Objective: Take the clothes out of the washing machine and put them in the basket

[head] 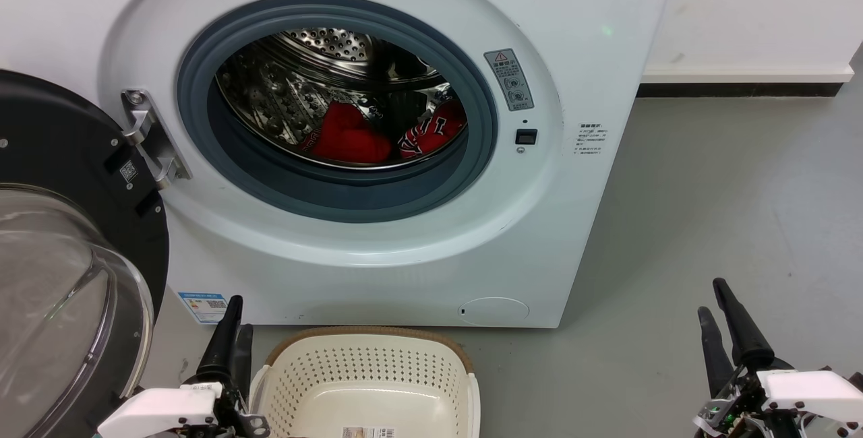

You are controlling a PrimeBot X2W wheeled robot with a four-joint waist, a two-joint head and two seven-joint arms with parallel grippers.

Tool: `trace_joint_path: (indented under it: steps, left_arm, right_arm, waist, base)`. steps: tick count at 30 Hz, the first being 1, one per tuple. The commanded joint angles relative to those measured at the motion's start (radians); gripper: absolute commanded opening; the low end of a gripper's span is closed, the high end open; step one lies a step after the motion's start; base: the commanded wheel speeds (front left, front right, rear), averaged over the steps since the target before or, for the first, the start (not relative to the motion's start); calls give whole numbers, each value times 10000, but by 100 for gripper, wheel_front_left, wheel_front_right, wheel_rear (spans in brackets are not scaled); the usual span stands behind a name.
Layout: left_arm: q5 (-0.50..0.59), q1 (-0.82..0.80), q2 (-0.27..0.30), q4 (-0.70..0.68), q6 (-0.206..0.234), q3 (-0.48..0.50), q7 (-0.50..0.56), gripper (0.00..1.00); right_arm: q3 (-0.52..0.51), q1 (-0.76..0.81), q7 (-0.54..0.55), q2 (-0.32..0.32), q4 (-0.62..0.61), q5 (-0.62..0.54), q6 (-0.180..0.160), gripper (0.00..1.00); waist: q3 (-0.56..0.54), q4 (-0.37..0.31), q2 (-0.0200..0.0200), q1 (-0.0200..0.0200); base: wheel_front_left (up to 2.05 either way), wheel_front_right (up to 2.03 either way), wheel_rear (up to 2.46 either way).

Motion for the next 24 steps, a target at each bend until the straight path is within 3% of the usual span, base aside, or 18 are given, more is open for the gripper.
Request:
trace_joint_path:
  steps: [1,7,14,24]
  left_arm:
    - [206,-84,17,-223,-2,27,-117,100]
    - [820,-46,19,-314,-2,289,-403,100]
    - [1979,-53,21,-438,85,665,-711,100]
    - [3873,10,25,-1466,654,744,-1113,100]
  right_arm:
    - [20,-87,-119,-37,-221,-110,0,100]
    - [-82,-80,-405,-44,-258,-691,0,100]
    - [-277,-101,-714,-52,-427,-2609,0,100]
    - [-245,-102,-1122,-64,-1466,-5879,0,100]
  waist:
    - [2,-1,0,0]
    - [7,-9,0,0]
    - [15,-20,0,0]
    - [53,-39,0,0]
  base:
    - [0,0,0]
    - [0,0,0]
    - [0,0,0]
    - [0,0,0]
